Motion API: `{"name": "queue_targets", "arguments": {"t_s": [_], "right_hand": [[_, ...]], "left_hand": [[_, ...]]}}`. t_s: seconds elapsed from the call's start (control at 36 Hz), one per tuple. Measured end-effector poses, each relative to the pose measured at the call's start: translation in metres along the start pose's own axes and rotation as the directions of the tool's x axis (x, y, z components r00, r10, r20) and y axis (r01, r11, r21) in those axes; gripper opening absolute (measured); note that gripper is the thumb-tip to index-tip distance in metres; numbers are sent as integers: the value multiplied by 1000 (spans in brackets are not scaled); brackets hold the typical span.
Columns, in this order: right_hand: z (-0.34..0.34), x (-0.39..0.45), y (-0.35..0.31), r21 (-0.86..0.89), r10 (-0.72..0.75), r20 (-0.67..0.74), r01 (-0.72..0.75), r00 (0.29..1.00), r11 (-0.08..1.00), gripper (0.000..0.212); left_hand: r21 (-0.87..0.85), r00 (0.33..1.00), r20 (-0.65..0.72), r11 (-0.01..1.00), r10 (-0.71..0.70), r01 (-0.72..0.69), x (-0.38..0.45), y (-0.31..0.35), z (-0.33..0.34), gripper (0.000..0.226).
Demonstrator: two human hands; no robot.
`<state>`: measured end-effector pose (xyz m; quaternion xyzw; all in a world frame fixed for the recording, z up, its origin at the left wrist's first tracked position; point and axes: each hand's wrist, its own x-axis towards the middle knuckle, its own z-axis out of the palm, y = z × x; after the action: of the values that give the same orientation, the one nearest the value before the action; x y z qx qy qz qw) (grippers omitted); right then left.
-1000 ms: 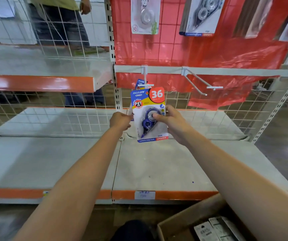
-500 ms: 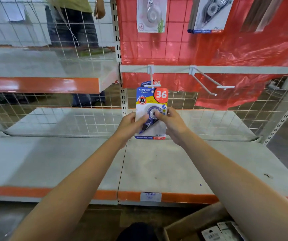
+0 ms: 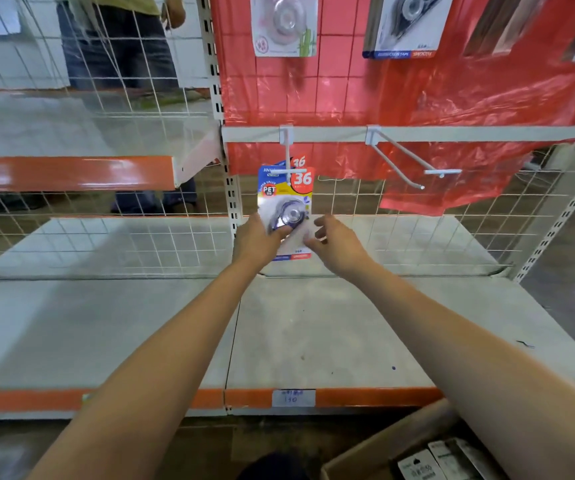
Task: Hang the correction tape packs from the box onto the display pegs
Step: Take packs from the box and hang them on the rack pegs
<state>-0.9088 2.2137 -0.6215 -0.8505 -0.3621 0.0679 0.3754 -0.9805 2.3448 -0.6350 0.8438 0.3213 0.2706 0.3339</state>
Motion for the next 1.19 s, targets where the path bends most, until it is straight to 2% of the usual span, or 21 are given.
{"name": "queue_targets", "arguments": {"t_s": [0.17, 0.39, 0.5, 0.58, 0.72, 0.81, 0.94, 1.11, 1.19], "right_hand": [[0, -17, 21, -214, -65, 85, 82, 994, 973, 46], [-13, -41, 55, -387, -25, 136, 76, 990, 919, 47], [-21, -48, 70, -413, 3, 119, 46, 993, 910, 46], [-27, -53, 79, -442, 27, 118, 28, 993, 897, 45], [-39, -69, 101, -506, 77, 107, -12, 991, 863, 46], [-46, -86, 119, -537, 123, 111, -44, 986, 842, 47], [-59, -123, 158, -556, 195, 169, -70, 966, 828, 47], [-81, -180, 205, -595, 365, 211, -177, 907, 784, 49], [-84, -213, 227, -633, 441, 302, -168, 845, 755, 50]], "left_hand": [[38, 999, 6, 998, -54, 53, 31, 7, 4, 53], [60, 994, 16, 992, -110, 109, 52, 10, 16, 51], [253, 981, 158, 965, -116, 73, 35, -6, 39, 40], [306, 961, 247, 951, -126, 46, 16, -16, 58, 36], [379, 921, 389, 913, -11, -149, -16, -6, 85, 31], [387, 880, 467, 875, 86, -291, -37, 10, 101, 32], [294, 774, 590, 832, 229, -471, -80, 35, 136, 33], [177, 613, 699, 741, 368, -647, -146, 65, 181, 30], [100, 508, 765, 705, 397, -702, -178, 66, 207, 29]]}}
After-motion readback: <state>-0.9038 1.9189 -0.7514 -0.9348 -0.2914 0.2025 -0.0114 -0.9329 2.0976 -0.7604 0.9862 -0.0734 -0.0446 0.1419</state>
